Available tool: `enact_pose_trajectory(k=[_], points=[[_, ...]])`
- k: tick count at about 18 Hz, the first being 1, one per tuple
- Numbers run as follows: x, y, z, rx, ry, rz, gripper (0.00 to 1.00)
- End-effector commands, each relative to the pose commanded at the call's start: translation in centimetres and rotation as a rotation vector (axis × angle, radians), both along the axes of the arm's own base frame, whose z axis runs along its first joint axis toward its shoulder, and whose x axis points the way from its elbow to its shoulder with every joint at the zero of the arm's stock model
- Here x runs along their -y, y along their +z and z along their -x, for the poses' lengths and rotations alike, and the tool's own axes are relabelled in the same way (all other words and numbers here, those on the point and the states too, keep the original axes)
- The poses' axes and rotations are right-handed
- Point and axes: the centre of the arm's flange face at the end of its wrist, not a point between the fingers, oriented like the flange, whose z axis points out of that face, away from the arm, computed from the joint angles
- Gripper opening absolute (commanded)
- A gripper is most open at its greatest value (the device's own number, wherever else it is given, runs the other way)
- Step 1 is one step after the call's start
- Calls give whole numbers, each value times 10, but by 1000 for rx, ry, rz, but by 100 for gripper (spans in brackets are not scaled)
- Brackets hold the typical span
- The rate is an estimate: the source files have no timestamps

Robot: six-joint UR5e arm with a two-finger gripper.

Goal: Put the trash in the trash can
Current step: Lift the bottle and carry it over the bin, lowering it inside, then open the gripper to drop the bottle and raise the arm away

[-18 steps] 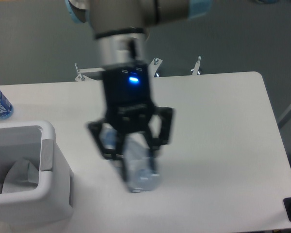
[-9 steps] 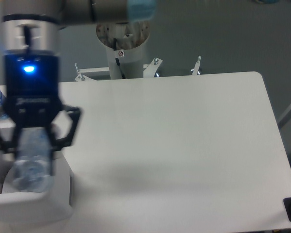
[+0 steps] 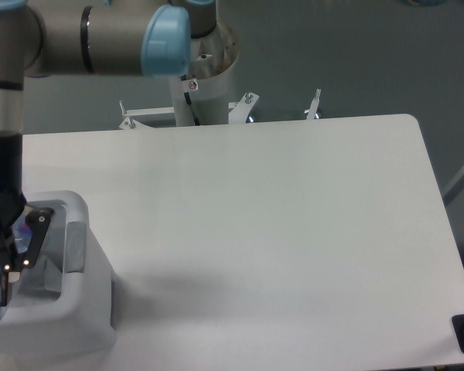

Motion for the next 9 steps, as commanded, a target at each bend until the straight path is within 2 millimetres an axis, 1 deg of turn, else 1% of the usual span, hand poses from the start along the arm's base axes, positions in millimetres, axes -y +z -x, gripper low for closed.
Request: enact_pose_trajectory(k=[4, 6, 7, 9], points=[[5, 8, 0, -19, -6, -3, 100], [6, 7, 5, -24, 8, 1, 100], [9, 5, 15, -36, 39, 10, 100], [21, 3, 46, -94, 146, 46, 100]])
